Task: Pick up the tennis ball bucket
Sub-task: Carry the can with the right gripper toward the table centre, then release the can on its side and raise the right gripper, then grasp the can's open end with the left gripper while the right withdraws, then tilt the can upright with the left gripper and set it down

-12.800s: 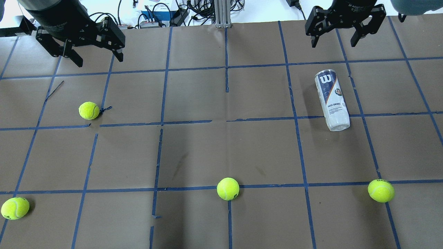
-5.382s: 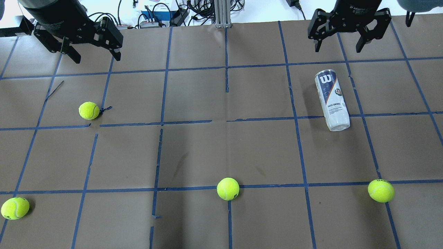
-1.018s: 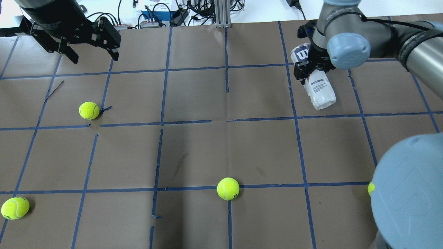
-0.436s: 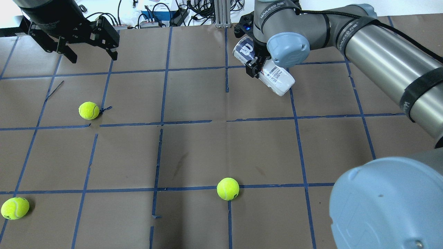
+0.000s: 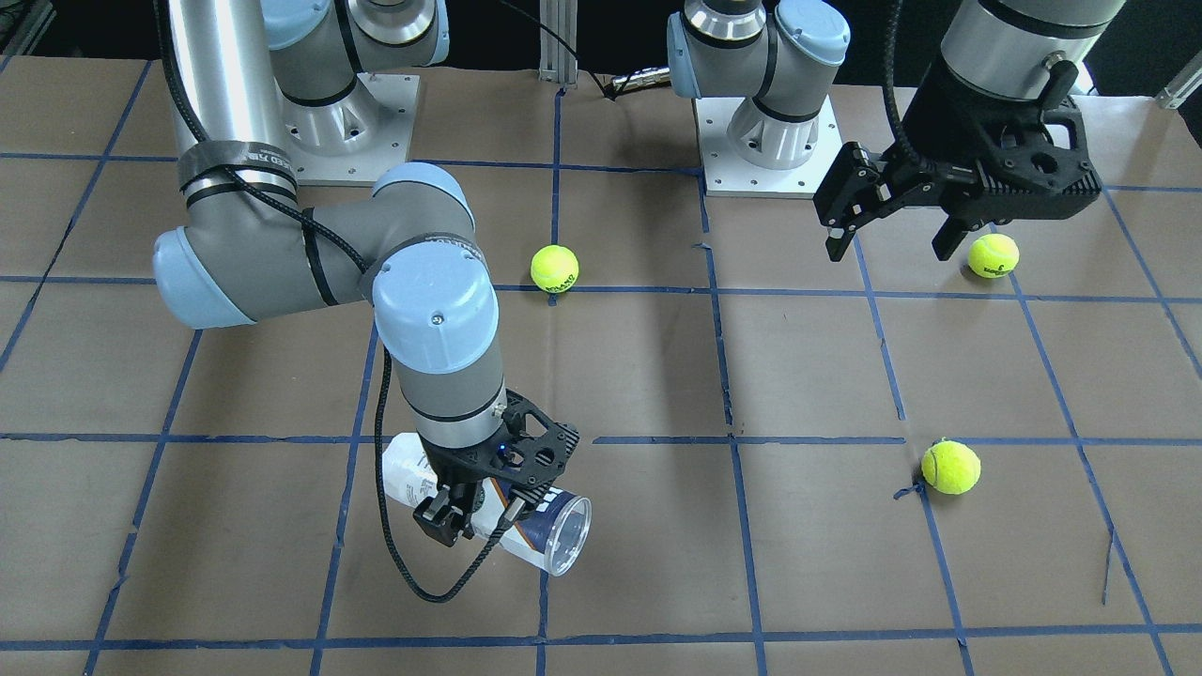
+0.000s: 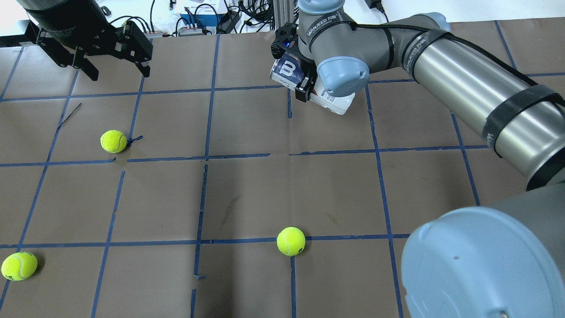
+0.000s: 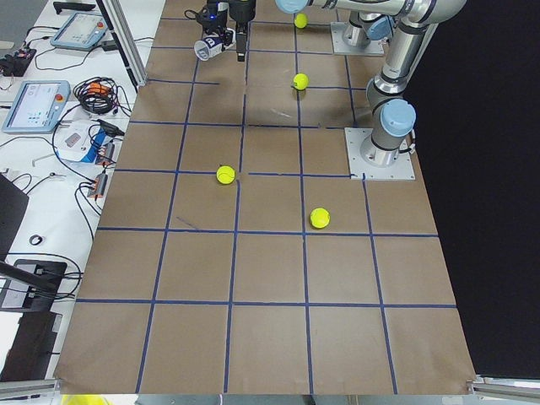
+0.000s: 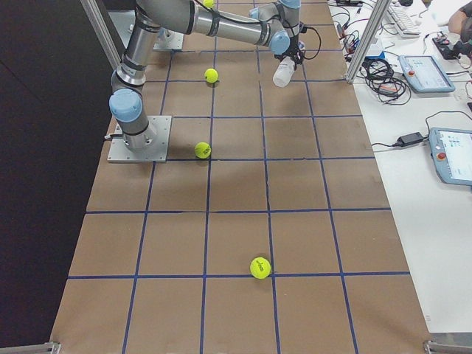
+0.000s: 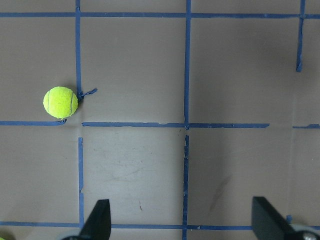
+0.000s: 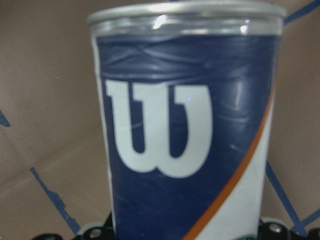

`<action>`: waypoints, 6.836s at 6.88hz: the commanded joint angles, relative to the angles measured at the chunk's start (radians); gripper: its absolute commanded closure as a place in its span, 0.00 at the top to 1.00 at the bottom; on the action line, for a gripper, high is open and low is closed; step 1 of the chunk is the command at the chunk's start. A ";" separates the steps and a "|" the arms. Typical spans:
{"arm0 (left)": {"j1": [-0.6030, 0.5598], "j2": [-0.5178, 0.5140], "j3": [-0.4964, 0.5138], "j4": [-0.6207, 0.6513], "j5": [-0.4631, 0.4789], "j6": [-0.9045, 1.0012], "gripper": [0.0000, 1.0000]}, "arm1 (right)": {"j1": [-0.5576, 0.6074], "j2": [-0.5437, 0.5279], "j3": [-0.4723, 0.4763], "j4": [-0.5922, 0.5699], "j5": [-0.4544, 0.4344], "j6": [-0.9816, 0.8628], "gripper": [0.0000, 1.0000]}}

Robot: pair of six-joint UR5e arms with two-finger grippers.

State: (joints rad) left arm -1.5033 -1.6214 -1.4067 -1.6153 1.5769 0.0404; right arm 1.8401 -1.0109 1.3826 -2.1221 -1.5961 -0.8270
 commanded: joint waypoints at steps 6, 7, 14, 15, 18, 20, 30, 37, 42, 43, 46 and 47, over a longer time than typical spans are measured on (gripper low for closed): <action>0.000 0.000 0.000 0.000 -0.002 0.000 1.00 | 0.057 0.136 0.001 -0.203 -0.033 -0.366 0.73; 0.000 0.000 -0.002 0.000 -0.002 0.000 1.00 | 0.060 0.141 0.012 -0.200 -0.036 -0.368 0.79; 0.000 -0.014 0.014 0.000 -0.003 0.001 1.00 | 0.057 0.131 0.017 -0.213 -0.022 -0.379 1.00; -0.002 -0.015 0.020 0.000 -0.009 0.003 1.00 | 0.047 0.115 -0.029 -0.213 -0.022 -0.345 1.00; -0.008 -0.153 0.037 0.014 -0.078 0.033 1.00 | -0.039 0.010 -0.082 -0.139 -0.025 -0.064 1.00; -0.011 -0.314 0.092 0.070 -0.247 0.016 1.00 | -0.123 -0.093 -0.073 0.061 0.004 0.261 1.00; -0.051 -0.640 -0.118 0.595 -0.864 0.021 0.72 | -0.318 -0.436 0.019 0.679 0.038 0.795 1.00; -0.121 -0.408 0.032 0.498 -0.578 -0.289 0.00 | -0.303 -0.399 0.029 0.553 0.018 0.893 1.00; -0.316 -0.472 0.187 0.379 0.104 -0.004 0.00 | -0.291 -0.394 0.027 0.548 0.005 0.893 1.00; -0.318 -0.480 0.177 0.379 0.129 0.031 0.00 | -0.291 -0.397 0.029 0.550 0.001 0.887 1.00; -0.318 -0.512 0.176 0.353 0.107 0.004 0.09 | -0.292 -0.397 0.030 0.551 -0.001 0.881 1.00; -0.318 -0.517 0.178 0.342 0.104 0.006 0.14 | -0.292 -0.397 0.035 0.551 0.001 0.881 1.00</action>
State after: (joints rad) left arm -1.8207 -2.1297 -1.2300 -1.2609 1.6860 0.0481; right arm 1.5483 -1.4081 1.4136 -1.5710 -1.5965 0.0545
